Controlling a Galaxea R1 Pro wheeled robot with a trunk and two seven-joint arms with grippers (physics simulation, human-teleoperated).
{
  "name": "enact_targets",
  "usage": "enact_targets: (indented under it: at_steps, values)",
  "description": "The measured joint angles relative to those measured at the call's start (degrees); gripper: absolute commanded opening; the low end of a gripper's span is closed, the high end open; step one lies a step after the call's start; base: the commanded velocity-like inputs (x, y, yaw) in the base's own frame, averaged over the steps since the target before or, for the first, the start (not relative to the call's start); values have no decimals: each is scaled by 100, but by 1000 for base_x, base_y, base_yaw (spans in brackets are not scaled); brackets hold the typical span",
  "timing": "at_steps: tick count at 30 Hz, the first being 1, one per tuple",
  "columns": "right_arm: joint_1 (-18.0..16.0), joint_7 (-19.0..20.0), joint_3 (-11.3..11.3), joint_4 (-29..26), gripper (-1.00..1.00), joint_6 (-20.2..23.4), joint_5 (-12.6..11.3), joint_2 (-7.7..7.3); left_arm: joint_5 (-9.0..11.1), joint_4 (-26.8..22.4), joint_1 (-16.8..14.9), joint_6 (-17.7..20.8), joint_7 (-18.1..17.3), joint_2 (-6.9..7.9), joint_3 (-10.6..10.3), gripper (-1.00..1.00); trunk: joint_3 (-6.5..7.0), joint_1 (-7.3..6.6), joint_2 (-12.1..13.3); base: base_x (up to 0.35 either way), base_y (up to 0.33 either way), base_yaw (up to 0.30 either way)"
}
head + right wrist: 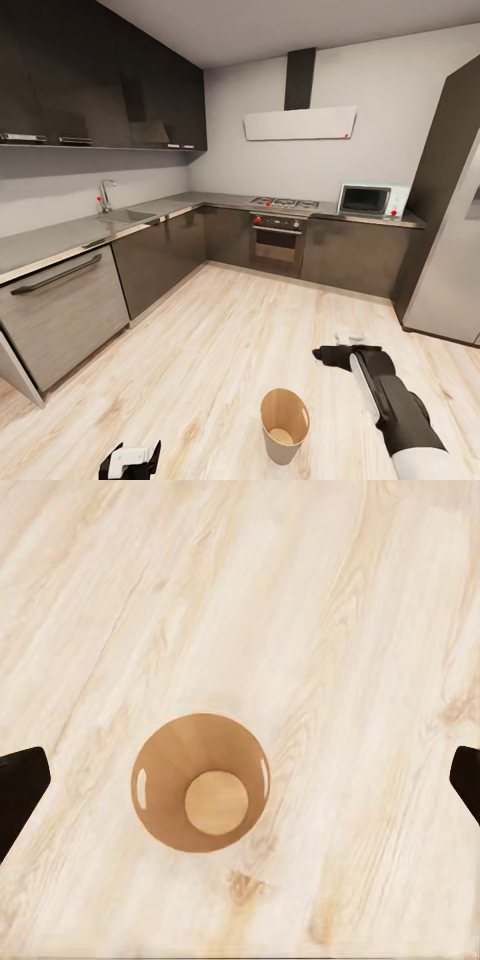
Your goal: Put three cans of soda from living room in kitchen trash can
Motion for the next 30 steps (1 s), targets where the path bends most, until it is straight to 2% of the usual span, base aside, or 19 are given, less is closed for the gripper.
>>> enact_targets:
  at_steps: [1,3,6,7,8,9,11,14,17,23,27,30]
  values:
    - [-217,-10,-5,197,100,83,8,-6,0,0,-2,2,0,0,2,100,0,0,0,0,0,0]
    - [-1017,-110,-25,1095,100,285,34,-53,0,-3,-7,14,-4,0,7,100,1,0,0,0,0,0]
    - [-1666,-263,-35,2010,100,355,40,-158,0,-6,-7,18,-7,0,9,100,0,0,0,0,0,0]
    - [-2122,-335,-39,2719,100,377,44,-243,0,-7,-8,20,-6,0,11,100,1,0,0,0,0,0]
    - [-2383,-363,-40,3112,100,383,35,-296,0,-6,-9,20,-5,0,11,100,0,0,0,0,0,0]
    - [-2392,-364,-40,3126,100,383,28,-297,0,-6,-9,20,-5,0,12,100,-1,0,0,0,0,0]
    - [-3306,-431,-38,4495,100,376,60,-548,-5,3,-9,19,-3,0,11,100,1,0,0,0,0,0]
    - [-3895,-460,-30,5259,100,373,60,-766,-7,6,-10,20,-2,4,12,100,0,0,-1,0,0,0]
    - [-4101,-471,-19,5522,100,387,48,-841,-8,7,-10,20,-1,6,11,100,0,0,0,0,0,0]
    - [-4268,-497,38,5778,100,392,50,-873,-7,8,-11,20,-8,8,11,100,-1,0,0,0,0,0]
    - [-4295,-512,53,5830,100,390,53,-844,-8,11,-11,20,-9,6,8,100,-1,0,0,3,0,0]
    - [-4305,-572,53,5858,100,385,61,-745,-9,15,-11,24,-11,5,5,100,-1,0,0,123,0,0]
